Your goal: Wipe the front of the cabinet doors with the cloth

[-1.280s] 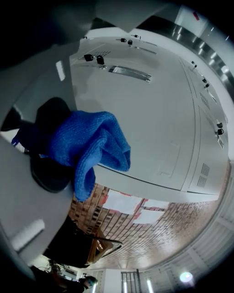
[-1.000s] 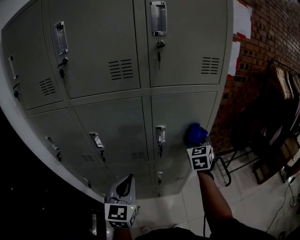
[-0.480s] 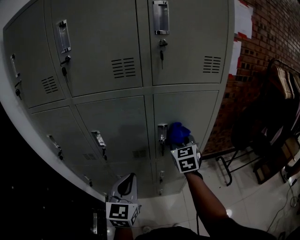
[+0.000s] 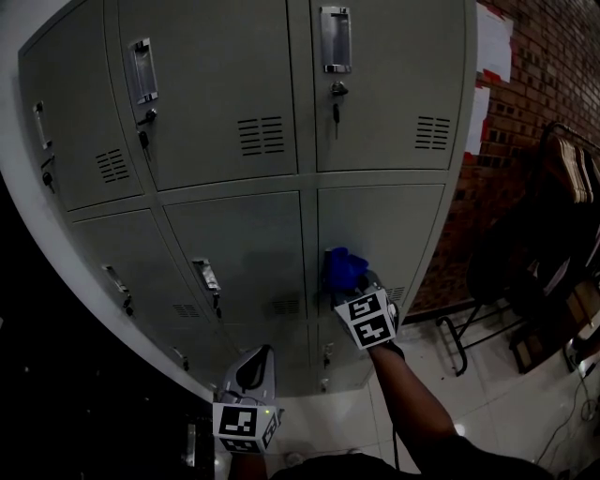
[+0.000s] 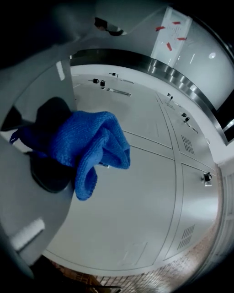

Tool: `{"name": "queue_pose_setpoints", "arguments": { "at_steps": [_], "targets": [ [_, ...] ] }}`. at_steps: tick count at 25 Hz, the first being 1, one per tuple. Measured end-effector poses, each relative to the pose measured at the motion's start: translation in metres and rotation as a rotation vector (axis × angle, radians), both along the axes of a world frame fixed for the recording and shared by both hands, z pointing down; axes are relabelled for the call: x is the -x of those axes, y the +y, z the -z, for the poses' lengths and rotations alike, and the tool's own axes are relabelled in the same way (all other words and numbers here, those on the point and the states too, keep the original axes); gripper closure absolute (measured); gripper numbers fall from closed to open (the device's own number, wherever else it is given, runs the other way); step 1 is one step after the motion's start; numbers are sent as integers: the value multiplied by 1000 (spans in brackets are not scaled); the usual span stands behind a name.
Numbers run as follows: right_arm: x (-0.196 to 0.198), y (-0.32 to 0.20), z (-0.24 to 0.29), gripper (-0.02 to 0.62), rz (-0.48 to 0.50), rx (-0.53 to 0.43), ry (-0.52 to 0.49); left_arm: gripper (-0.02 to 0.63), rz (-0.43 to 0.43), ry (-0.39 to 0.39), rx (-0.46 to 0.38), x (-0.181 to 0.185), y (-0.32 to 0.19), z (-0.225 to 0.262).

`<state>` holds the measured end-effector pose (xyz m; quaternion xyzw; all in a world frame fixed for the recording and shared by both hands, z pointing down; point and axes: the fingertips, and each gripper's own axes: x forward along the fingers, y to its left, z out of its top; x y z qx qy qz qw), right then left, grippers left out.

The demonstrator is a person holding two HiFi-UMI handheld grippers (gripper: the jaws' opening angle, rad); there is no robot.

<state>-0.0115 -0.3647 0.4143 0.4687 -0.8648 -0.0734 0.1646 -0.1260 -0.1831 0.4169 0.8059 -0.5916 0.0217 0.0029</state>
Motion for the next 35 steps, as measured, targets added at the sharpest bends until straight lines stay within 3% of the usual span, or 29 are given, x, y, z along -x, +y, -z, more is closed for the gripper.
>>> {"name": "queue_pose_setpoints", "arguments": {
  "at_steps": [6, 14, 20, 25, 35],
  "targets": [
    [-47, 3, -6, 506, -85, -12, -10, 595, -1, 0, -1, 0, 0, 0],
    [-162, -9, -48, 506, -346, 27, 71, 595, 0, 0, 11, 0, -3, -5],
    [-198, -26, -67, 505, -450, 43, 98, 595, -5, 0, 6, -7, -5, 0],
    [-192, -36, -67, 505, -488, 57, 78, 595, -2, -6, 20, -7, -5, -7],
    [-110, -23, -56, 502, -349, 81, -47, 595, -21, -6, 22, -15, -11, -11]
  ]
}}
